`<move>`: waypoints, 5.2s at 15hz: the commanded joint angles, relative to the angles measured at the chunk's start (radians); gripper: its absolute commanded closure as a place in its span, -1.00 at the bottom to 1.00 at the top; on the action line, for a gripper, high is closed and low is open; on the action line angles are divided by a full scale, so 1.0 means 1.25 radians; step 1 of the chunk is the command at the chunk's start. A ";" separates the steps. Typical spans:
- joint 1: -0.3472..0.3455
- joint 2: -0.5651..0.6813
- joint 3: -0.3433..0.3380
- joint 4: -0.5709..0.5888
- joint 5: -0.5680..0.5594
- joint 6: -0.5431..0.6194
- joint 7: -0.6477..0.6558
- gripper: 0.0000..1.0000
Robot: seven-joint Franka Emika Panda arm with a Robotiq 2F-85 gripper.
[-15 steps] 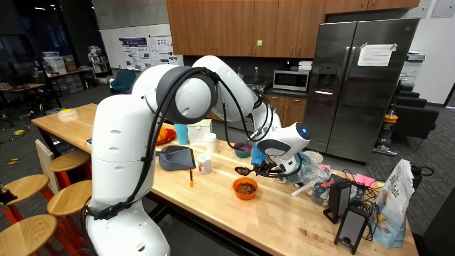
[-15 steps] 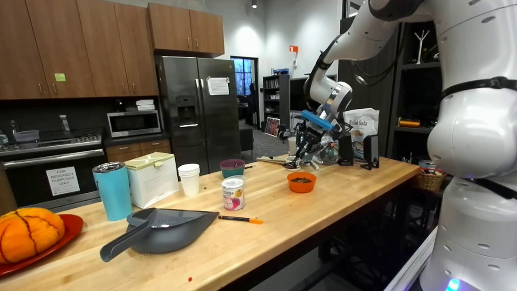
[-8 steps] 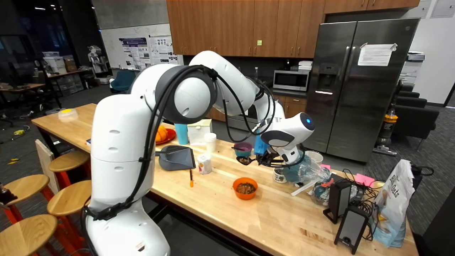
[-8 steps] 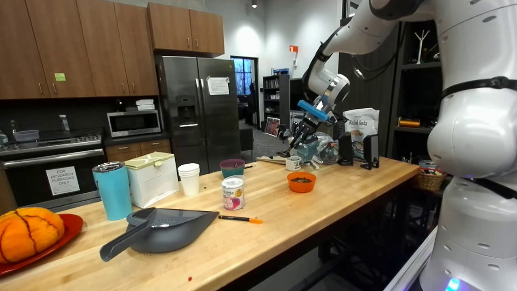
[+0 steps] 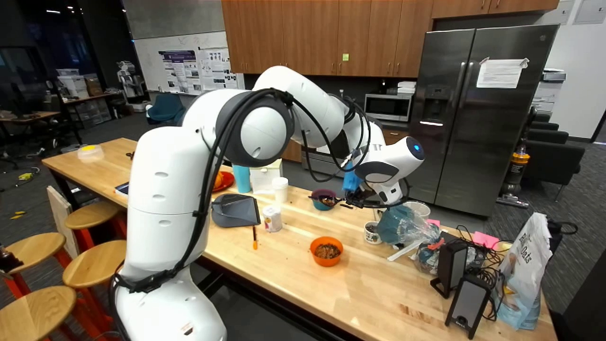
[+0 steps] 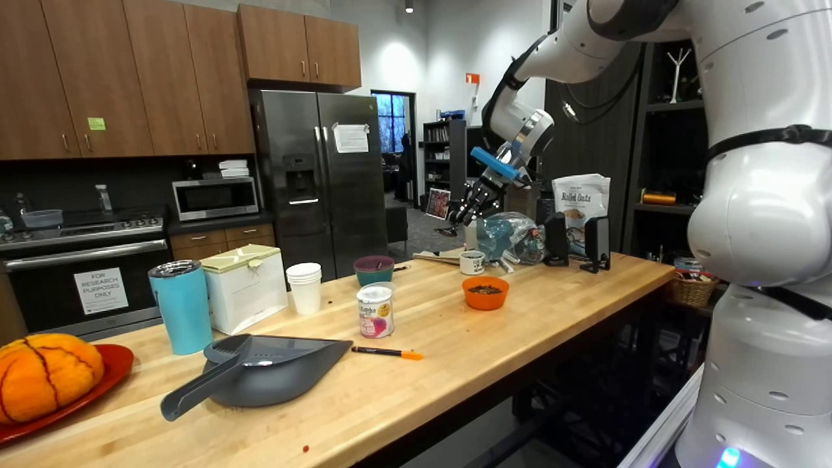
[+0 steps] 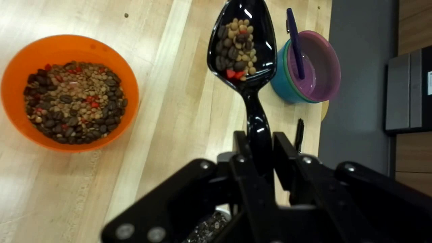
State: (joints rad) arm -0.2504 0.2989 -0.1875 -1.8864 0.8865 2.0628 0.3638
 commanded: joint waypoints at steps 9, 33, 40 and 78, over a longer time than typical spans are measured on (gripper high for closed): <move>-0.013 0.175 -0.003 0.348 -0.034 -0.148 0.149 0.89; 0.021 0.175 0.014 0.200 -0.062 -0.135 0.118 0.89; 0.061 0.161 0.015 0.109 -0.066 -0.068 0.108 0.89; 0.002 -0.105 -0.049 -0.211 -0.049 0.068 -0.016 0.89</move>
State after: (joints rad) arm -0.2428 0.2180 -0.2474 -2.0895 0.8038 2.1103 0.3835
